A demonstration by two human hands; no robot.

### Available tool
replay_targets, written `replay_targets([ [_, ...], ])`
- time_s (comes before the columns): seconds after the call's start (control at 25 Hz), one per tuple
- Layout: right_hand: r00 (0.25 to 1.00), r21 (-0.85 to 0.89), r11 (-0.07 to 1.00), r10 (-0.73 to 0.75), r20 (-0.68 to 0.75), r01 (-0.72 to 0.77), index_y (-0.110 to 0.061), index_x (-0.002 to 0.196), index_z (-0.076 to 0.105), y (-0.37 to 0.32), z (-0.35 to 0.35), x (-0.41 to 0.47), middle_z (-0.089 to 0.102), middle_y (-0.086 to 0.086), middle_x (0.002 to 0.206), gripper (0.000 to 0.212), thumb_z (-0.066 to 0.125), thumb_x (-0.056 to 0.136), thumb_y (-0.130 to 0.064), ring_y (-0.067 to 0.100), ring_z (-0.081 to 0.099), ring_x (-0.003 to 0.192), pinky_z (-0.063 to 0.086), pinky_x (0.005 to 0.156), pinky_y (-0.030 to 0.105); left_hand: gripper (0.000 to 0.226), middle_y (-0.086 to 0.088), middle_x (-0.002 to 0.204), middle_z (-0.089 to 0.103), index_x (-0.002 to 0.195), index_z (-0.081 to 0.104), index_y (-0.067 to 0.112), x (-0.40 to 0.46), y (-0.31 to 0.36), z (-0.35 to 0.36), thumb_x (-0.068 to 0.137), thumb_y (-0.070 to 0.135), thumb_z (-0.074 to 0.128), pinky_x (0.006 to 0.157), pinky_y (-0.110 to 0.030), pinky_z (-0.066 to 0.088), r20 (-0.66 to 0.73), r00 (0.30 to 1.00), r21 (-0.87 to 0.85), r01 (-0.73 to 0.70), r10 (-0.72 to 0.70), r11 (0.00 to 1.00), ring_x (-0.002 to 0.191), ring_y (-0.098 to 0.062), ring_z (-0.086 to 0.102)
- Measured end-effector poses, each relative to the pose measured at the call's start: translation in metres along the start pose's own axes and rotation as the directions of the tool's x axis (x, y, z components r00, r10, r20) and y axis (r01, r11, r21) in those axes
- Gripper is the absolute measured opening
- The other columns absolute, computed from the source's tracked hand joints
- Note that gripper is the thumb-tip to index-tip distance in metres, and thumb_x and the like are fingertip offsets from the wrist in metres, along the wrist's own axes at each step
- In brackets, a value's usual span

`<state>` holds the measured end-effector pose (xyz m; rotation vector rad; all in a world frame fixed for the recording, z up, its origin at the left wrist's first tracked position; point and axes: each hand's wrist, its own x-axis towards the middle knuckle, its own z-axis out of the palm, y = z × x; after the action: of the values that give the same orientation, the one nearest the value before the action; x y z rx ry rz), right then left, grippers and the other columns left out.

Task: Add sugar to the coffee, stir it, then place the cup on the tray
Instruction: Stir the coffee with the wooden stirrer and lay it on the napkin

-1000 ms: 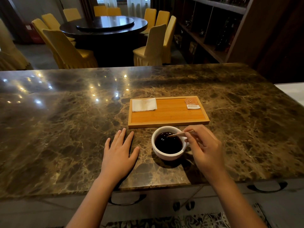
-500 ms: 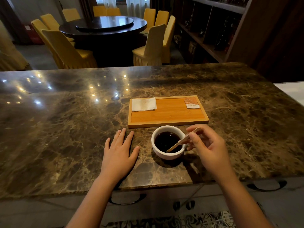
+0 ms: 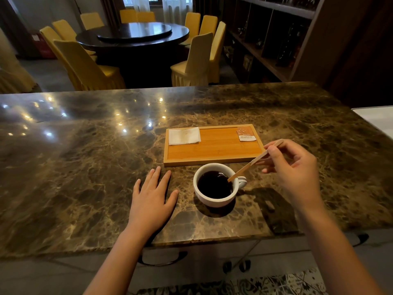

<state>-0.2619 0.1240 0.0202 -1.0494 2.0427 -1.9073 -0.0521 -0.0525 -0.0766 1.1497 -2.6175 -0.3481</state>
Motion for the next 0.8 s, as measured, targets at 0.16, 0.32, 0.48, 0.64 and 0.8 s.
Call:
replay_targets([
  [0.16,1.000,-0.009,1.000,-0.025,0.010,0.025,-0.007,0.090,0.064,-0.004,-0.001,0.009,0.068,0.006,0.083,0.015,0.050,0.092,-0.014,0.011,0.070,0.072,0.058,0.054,0.024,0.058,0.000,0.155,0.010,0.143,0.018,0.030,0.000,0.001,-0.001,0.091,0.052,0.030,0.115,-0.044,-0.001,0.005,1.000,0.006,0.008,-0.008,1.000,0.141,-0.012,0.001],
  [0.32,0.997,0.035,0.997,-0.069,0.033,0.067,-0.012,0.092,0.063,-0.017,0.001,0.025,0.068,0.005,0.088,0.014,0.050,0.093,-0.015,0.012,0.070,0.079,0.058,0.059,0.023,0.068,-0.001,0.155,0.012,0.142,0.020,0.029,-0.001,0.001,0.000,0.082,0.061,0.017,0.115,-0.045,0.001,0.000,1.000,0.010,0.013,-0.013,1.000,0.141,-0.012,0.002],
  [0.48,0.969,-0.004,0.983,-0.183,0.166,0.186,-0.013,0.096,0.064,-0.017,0.020,0.053,0.068,0.002,0.092,0.012,0.053,0.090,-0.010,0.009,0.069,0.085,0.057,0.066,0.020,0.073,0.000,0.155,0.010,0.142,0.017,0.030,-0.001,0.002,-0.001,0.078,0.063,0.010,0.114,-0.042,-0.002,0.019,1.000,0.014,0.024,-0.024,1.000,0.140,-0.010,0.000],
  [0.64,0.848,-0.095,0.884,-0.402,0.346,0.458,-0.010,0.102,0.066,0.005,0.058,0.086,0.069,0.004,0.094,0.017,0.059,0.087,-0.006,0.013,0.068,0.087,0.058,0.074,0.026,0.072,0.001,0.155,0.009,0.142,0.016,0.031,-0.002,0.003,-0.003,0.078,0.063,0.010,0.113,-0.040,-0.004,0.025,0.999,0.022,0.036,-0.036,0.999,0.136,-0.004,-0.006],
  [0.8,0.659,-0.116,0.695,-0.596,0.459,0.710,-0.004,0.101,0.068,0.028,0.096,0.107,0.073,0.014,0.096,0.019,0.062,0.083,-0.006,0.023,0.067,0.089,0.053,0.078,0.025,0.072,0.002,0.155,0.007,0.143,0.015,0.032,-0.001,0.004,-0.004,0.077,0.063,0.011,0.112,-0.038,-0.005,0.039,0.998,0.022,0.049,-0.050,0.999,0.133,-0.001,-0.010],
])
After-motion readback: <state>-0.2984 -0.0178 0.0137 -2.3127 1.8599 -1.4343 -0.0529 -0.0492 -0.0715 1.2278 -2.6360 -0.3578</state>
